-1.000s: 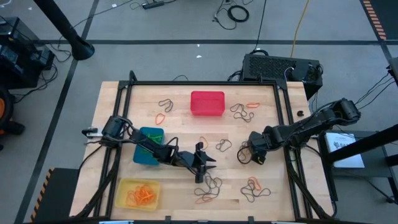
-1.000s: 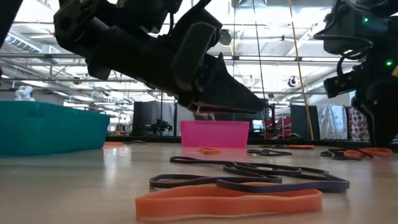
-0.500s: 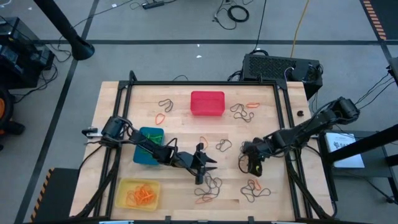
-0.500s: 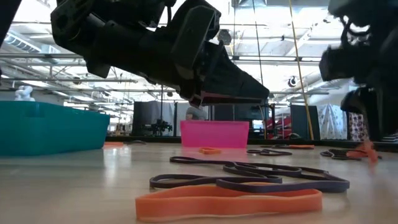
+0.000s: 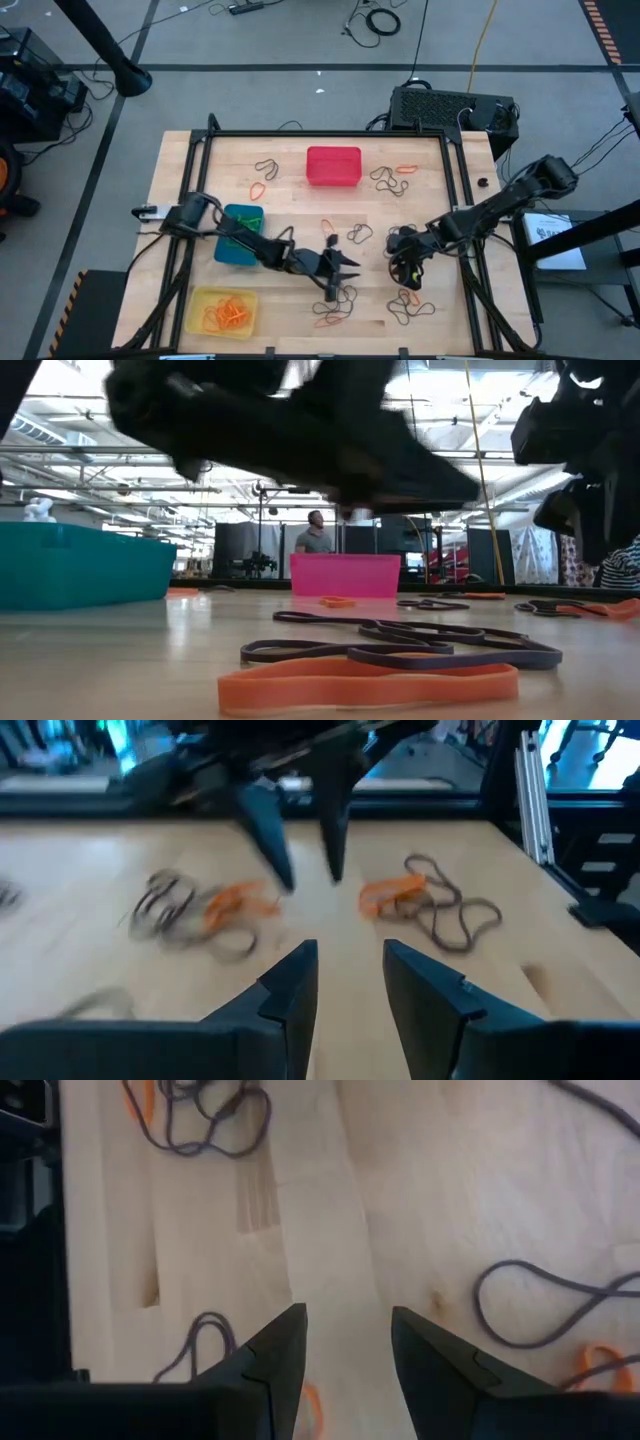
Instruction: Sort rubber bands into baskets
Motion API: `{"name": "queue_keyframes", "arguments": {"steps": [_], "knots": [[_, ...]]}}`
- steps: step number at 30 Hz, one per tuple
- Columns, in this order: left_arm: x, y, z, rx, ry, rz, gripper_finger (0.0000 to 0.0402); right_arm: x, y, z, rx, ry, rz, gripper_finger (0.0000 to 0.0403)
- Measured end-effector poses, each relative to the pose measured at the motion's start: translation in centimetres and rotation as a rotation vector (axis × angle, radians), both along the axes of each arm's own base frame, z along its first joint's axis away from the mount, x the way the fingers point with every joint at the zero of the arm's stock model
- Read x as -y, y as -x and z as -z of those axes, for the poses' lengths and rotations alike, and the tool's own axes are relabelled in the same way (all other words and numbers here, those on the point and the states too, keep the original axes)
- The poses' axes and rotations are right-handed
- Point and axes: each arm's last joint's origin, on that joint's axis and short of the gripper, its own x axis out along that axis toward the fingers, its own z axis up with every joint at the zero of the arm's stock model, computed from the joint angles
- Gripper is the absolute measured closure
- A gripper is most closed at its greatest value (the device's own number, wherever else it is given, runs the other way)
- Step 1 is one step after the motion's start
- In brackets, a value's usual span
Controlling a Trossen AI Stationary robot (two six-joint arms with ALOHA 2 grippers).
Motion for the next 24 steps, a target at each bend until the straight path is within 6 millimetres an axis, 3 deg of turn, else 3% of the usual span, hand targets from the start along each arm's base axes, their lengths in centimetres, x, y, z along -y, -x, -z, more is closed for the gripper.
{"name": "queue_keyframes", "arguments": {"steps": [6, 14, 19, 24], "knots": [[0.6, -5.7, 1.9, 0.030, -0.123, -0.014, 0.0278, -0.1, 1.5, -2.1, 0.119, 0.066, 0.002, 0.0261], [-1.6, -12.3, 3.7, 0.093, -0.098, -0.061, 0.0278, 1.2, 5.9, -4.8, 0.214, 0.181, 0.143, 0.0261], [-2.9, -14.7, 4.1, 0.033, -0.109, -0.077, 0.0278, 1.6, 7.1, -5.3, 0.232, 0.210, 0.159, 0.0261], [-3.2, -15.1, 4.5, -0.020, -0.081, -0.032, 0.0278, 1.5, 7.2, -5.3, 0.238, 0.217, 0.136, 0.0261]]}}
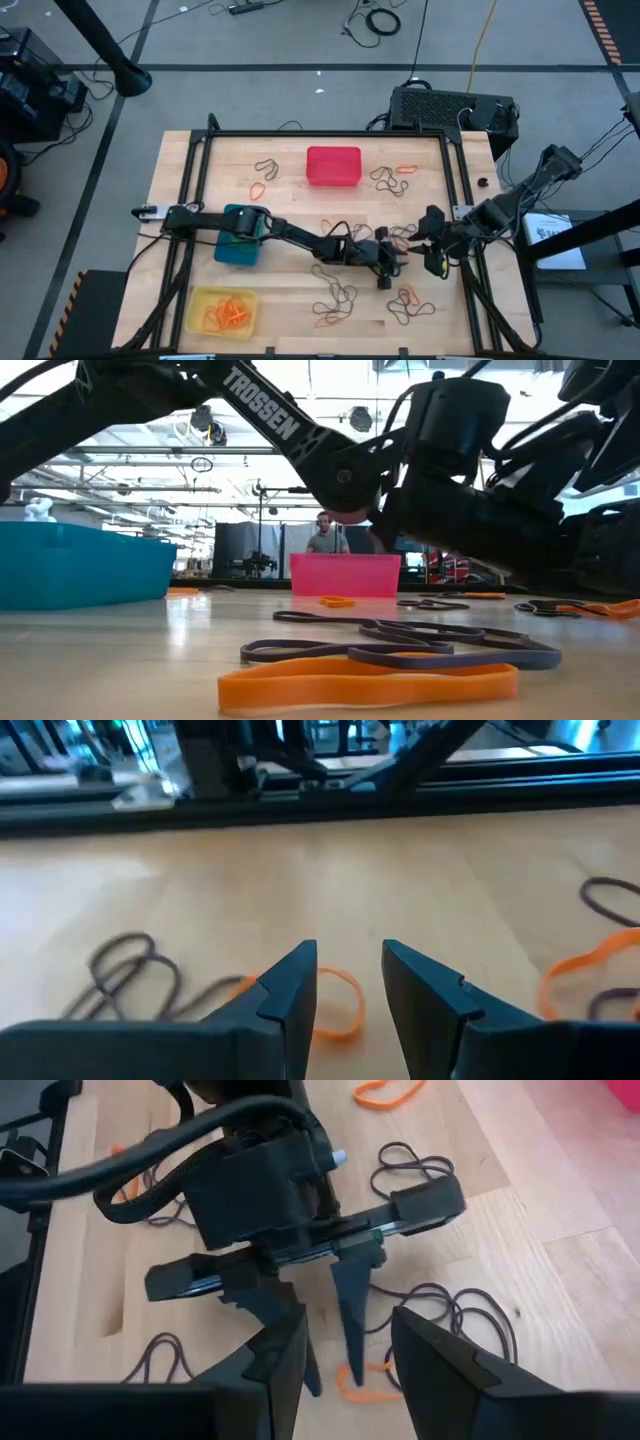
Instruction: Sort rubber bands into baskets
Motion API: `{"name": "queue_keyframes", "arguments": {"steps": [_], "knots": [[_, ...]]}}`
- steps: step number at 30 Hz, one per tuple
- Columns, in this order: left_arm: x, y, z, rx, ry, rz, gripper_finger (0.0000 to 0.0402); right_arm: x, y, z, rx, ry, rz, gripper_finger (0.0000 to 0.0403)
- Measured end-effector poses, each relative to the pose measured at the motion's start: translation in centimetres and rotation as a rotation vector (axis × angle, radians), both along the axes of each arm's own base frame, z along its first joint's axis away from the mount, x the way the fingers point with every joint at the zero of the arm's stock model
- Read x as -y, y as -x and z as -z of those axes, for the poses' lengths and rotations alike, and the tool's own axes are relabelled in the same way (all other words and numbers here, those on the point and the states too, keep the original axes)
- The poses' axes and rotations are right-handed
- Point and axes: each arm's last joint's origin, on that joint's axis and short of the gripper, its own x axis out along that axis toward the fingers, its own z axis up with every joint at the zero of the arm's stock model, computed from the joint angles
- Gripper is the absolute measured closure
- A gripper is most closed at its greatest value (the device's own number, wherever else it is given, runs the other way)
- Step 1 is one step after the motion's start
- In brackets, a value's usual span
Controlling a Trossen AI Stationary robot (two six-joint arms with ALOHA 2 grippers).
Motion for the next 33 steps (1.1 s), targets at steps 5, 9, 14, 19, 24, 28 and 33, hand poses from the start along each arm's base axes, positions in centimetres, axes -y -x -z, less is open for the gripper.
{"name": "queue_keyframes", "arguments": {"steps": [5, 9, 14, 19, 24, 28, 33], "knots": [[0.2, 0.1, 0.8, -0.035, 0.071, -0.012, 0.0278, 0.0, 0.0, 0.0, -0.001, 0.018, -0.018, 0.0261], [0.0, 0.1, 1.5, -0.047, 0.069, -0.015, 0.0278, 0.0, 0.0, 0.0, -0.001, 0.022, -0.021, 0.0261], [-0.3, 0.1, 2.1, -0.042, 0.064, -0.034, 0.0279, -0.1, -0.1, 0.0, 0.006, 0.016, -0.019, 0.0261], [-0.4, 0.1, 2.2, -0.042, 0.064, -0.038, 0.0281, -0.1, -0.1, -0.1, 0.016, 0.003, -0.013, 0.0261], [-0.4, 0.1, 2.2, -0.044, 0.062, -0.042, 0.0340, -0.1, -0.2, -0.1, 0.016, -0.015, 0.004, 0.0261], [0.5, 0.3, 1.0, -0.044, 0.049, -0.050, 0.0391, -0.1, -0.2, -0.1, 0.014, -0.029, 0.017, 0.0261], [3.0, 1.3, -4.5, -0.077, -0.123, -0.042, 0.0396, -0.1, -0.1, -0.1, 0.013, -0.031, 0.016, 0.0261]]}}
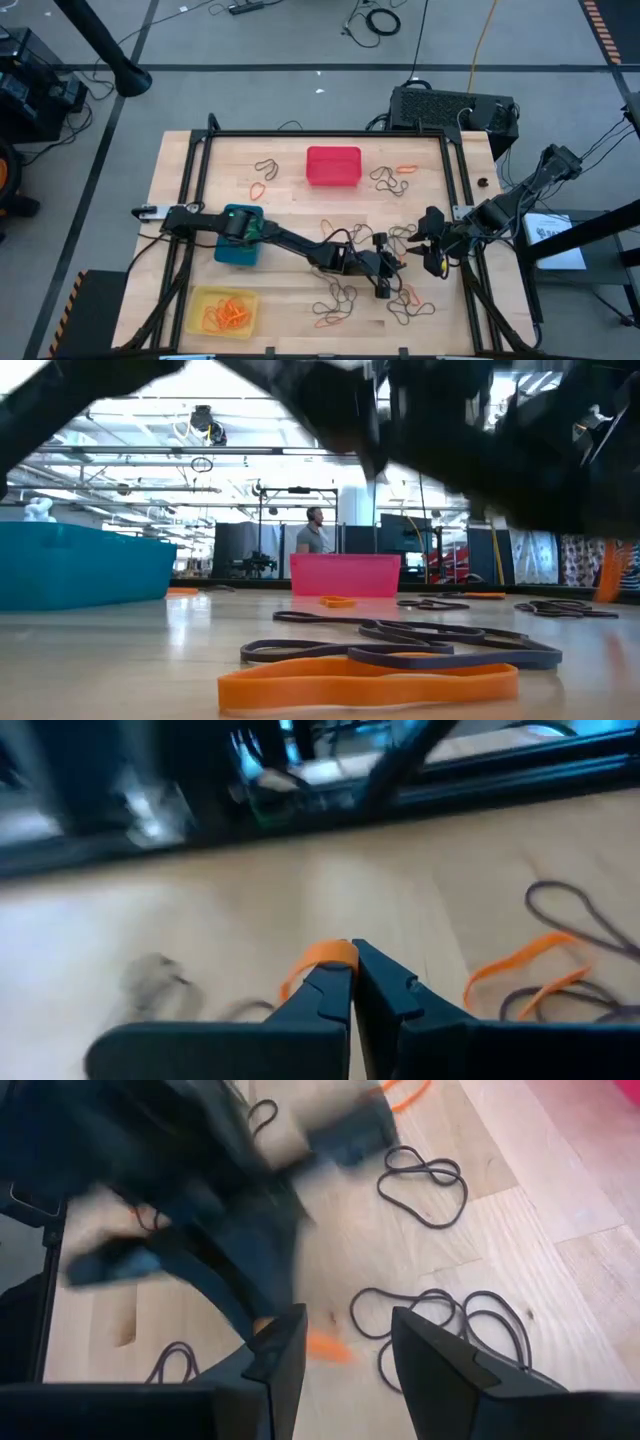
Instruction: Sort rubber bands into baskets
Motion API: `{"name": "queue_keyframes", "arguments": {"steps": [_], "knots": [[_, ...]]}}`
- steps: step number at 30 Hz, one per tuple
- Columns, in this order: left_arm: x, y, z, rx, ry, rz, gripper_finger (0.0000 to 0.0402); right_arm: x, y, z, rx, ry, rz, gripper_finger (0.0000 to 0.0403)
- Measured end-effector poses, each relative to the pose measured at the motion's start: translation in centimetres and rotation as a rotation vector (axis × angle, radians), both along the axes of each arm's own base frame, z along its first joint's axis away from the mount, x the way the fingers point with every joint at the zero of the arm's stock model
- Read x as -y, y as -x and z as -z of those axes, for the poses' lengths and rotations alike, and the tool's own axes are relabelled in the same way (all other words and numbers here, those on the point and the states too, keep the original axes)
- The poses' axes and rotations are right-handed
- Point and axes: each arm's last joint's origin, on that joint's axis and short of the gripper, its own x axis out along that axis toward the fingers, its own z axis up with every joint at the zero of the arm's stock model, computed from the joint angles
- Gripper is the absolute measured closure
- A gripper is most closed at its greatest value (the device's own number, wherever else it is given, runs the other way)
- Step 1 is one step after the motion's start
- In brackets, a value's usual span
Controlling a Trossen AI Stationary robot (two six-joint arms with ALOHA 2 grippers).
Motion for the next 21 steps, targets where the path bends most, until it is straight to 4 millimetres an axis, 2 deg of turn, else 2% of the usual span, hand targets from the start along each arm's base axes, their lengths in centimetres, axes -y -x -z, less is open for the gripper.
{"name": "queue_keyframes", "arguments": {"steps": [3, 9, 13, 17, 21], "knots": [[1.3, 1.3, -3.4, -0.064, -0.133, -0.059, 0.0397, 0.0, 0.0, 0.0, 0.002, 0.010, -0.010, 0.0261], [2.4, 5.0, -7.8, -0.279, -0.288, -0.152, 0.0398, 0.0, -0.1, 0.0, 0.005, 0.017, -0.014, 0.0261], [2.9, 8.2, -9.5, -0.471, -0.230, -0.183, 0.0398, -0.1, -0.2, 0.1, -0.005, 0.022, -0.018, 0.0261], [4.2, 12.1, -10.8, -0.675, -0.120, -0.208, 0.0399, -0.3, -0.3, 0.3, -0.016, 0.030, -0.024, 0.0261], [5.0, 16.7, -11.6, -0.935, -0.062, -0.356, 0.0399, -0.7, -0.8, 0.5, -0.014, 0.040, -0.036, 0.0261]]}}
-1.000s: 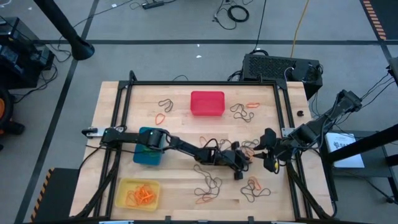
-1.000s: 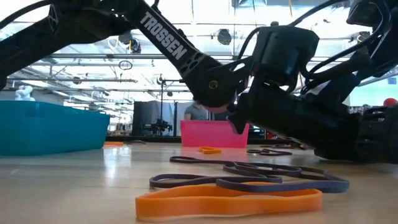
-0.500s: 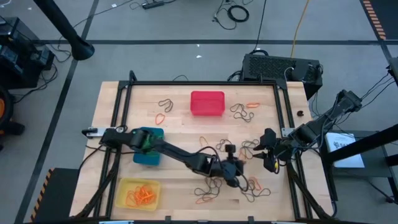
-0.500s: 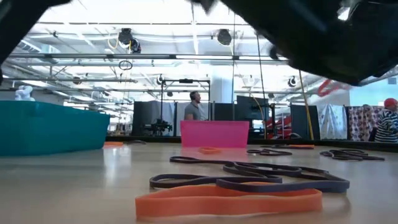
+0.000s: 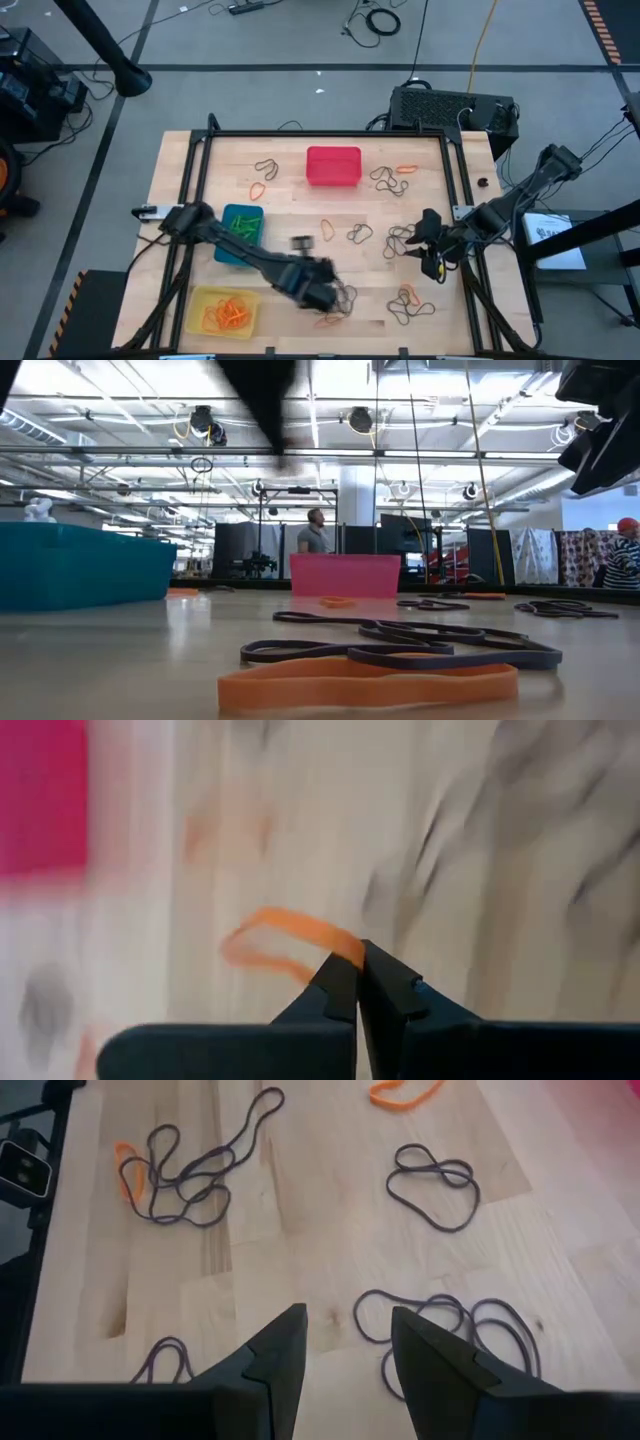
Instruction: Sort rubber bands into baskets
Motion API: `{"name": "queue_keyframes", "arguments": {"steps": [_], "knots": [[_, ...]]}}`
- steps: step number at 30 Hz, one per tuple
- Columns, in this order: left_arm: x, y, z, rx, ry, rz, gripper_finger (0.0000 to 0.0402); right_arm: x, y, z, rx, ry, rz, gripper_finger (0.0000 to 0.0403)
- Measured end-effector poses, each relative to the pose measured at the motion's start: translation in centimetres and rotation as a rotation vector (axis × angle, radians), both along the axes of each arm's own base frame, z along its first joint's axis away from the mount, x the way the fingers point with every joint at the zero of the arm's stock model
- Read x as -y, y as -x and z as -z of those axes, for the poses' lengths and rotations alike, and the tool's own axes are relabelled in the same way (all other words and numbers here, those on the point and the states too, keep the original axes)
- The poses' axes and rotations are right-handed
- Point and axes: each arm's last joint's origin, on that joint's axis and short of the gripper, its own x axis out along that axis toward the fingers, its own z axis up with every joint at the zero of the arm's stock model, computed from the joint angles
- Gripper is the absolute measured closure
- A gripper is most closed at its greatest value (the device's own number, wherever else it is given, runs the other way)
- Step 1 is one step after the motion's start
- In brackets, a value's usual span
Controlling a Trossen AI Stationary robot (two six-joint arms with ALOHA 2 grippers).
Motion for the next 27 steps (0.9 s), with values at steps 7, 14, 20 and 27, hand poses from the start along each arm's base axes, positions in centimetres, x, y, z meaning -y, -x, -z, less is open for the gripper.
{"name": "queue_keyframes", "arguments": {"steps": [7, 14, 20, 27], "knots": [[3.7, 5.8, -0.2, -0.277, 0.112, -0.103, 0.0400, -0.5, -0.7, 0.6, -0.022, 0.023, -0.013, 0.0261], [7.3, 9.1, -0.1, -0.343, 0.174, -0.191, 0.0400, -1.0, -1.3, 1.3, -0.046, 0.040, -0.015, 0.0261], [10.2, 11.9, -0.1, -0.432, 0.272, -0.309, 0.0400, -1.6, -2.3, 1.6, -0.013, 0.020, -0.020, 0.0261], [12.5, 14.4, -0.1, -0.445, 0.274, -0.298, 0.0393, -2.3, -3.0, 2.0, 0.006, 0.020, -0.034, 0.0261]]}}
